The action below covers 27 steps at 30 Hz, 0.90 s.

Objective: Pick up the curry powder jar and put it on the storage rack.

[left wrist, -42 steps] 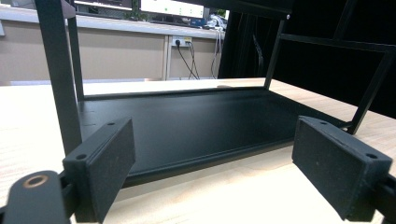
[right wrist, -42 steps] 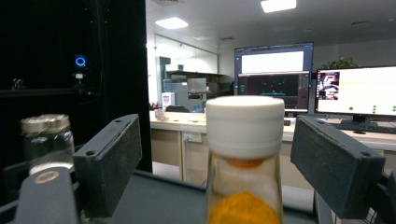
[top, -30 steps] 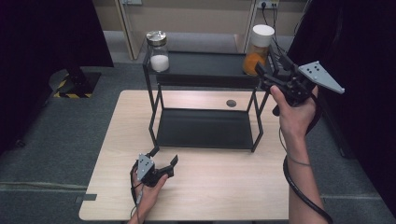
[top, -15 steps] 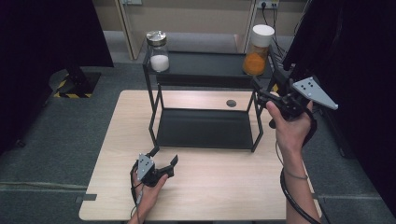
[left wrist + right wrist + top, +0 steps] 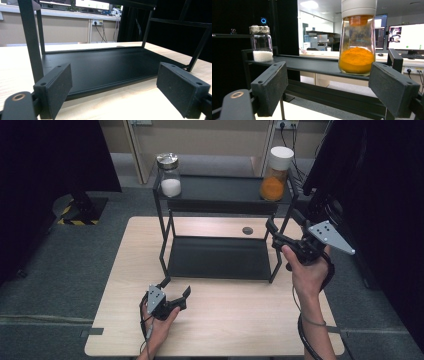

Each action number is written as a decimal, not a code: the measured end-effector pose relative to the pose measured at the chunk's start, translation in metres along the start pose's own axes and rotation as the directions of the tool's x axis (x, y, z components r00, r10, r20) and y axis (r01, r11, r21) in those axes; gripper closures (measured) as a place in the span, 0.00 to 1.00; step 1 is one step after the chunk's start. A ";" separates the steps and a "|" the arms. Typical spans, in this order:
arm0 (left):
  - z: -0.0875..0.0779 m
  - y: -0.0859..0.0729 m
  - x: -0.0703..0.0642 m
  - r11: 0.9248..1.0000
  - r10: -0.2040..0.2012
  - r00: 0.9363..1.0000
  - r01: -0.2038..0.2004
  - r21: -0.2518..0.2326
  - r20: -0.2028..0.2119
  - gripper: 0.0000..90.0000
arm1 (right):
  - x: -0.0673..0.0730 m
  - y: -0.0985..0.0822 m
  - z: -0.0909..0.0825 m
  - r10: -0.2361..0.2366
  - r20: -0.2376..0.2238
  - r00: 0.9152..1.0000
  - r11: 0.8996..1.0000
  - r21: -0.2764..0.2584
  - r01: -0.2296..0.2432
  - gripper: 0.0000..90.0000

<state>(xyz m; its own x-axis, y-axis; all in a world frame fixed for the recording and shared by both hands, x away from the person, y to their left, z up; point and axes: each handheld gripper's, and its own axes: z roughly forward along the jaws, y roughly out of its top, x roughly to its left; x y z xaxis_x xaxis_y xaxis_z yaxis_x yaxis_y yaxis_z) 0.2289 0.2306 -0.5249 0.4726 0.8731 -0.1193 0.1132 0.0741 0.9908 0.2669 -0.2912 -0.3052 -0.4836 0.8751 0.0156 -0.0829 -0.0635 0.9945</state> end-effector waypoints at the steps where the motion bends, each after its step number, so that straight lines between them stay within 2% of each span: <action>1: 0.000 0.000 0.000 1.000 0.000 1.000 0.000 0.000 0.000 0.14 | 0.000 -0.001 -0.001 0.001 0.000 1.000 1.000 -0.002 -0.001 0.18; 27: 0.000 0.000 0.000 1.000 0.005 1.000 -0.005 -0.001 -0.002 0.14 | 0.000 -0.039 -0.026 0.015 0.008 1.000 0.999 0.047 -0.016 0.18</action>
<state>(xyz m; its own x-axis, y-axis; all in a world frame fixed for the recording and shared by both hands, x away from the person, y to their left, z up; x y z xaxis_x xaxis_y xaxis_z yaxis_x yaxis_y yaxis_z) 0.2284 0.2304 -0.5250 0.4716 0.8743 -0.1147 0.1105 0.0704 0.9914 0.2474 -0.3007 -0.3464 -0.4774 0.8781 0.0317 -0.0342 -0.0547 0.9979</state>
